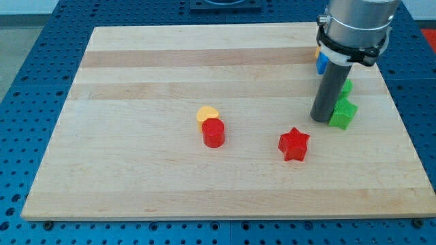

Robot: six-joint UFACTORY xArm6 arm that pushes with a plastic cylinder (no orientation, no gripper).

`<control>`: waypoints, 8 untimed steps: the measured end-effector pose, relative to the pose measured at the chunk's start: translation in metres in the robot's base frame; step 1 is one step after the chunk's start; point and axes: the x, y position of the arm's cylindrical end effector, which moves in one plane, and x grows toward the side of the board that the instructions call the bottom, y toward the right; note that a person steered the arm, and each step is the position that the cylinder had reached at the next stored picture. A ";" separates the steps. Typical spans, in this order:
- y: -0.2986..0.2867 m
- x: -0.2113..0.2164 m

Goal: Place the red star diagonally to the bottom left side of the board

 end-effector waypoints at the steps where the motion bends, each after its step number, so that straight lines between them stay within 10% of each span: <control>1: -0.031 0.000; 5: -0.031 0.084; 8: 0.074 0.026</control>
